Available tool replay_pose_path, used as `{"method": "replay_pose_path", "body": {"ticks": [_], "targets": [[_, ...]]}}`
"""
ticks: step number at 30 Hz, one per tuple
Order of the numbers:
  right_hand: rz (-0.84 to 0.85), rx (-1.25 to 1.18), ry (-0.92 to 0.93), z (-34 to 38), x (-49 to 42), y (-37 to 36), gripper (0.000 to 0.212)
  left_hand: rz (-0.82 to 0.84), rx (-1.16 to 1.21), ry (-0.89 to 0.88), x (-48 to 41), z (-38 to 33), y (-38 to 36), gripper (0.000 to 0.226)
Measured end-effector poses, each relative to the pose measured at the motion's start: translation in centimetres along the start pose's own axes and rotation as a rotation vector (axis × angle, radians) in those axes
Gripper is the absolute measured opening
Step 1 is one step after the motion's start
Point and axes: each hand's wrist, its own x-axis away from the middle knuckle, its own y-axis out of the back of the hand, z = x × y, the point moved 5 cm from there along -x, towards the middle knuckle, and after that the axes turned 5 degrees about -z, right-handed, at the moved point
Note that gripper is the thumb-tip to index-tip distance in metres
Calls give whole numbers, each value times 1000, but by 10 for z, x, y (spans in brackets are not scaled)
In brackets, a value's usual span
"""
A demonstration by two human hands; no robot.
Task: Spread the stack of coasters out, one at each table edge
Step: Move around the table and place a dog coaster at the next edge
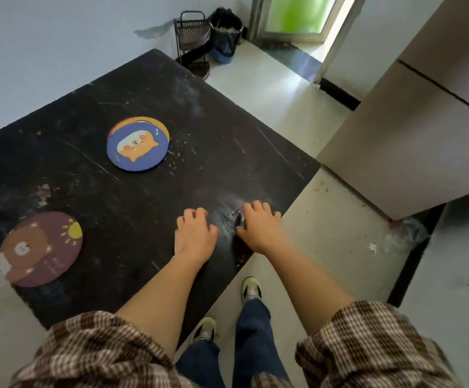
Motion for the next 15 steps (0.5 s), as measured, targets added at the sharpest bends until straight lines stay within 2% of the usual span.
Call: {"method": "replay_pose_path", "body": {"ticks": [9,15], "targets": [[54,84,315,-5,-80,21,53,-146,43,227,-49,-12,3,36],[117,120,437,26,-126,28,54,-218,52,336,-83,4,26,42]]}}
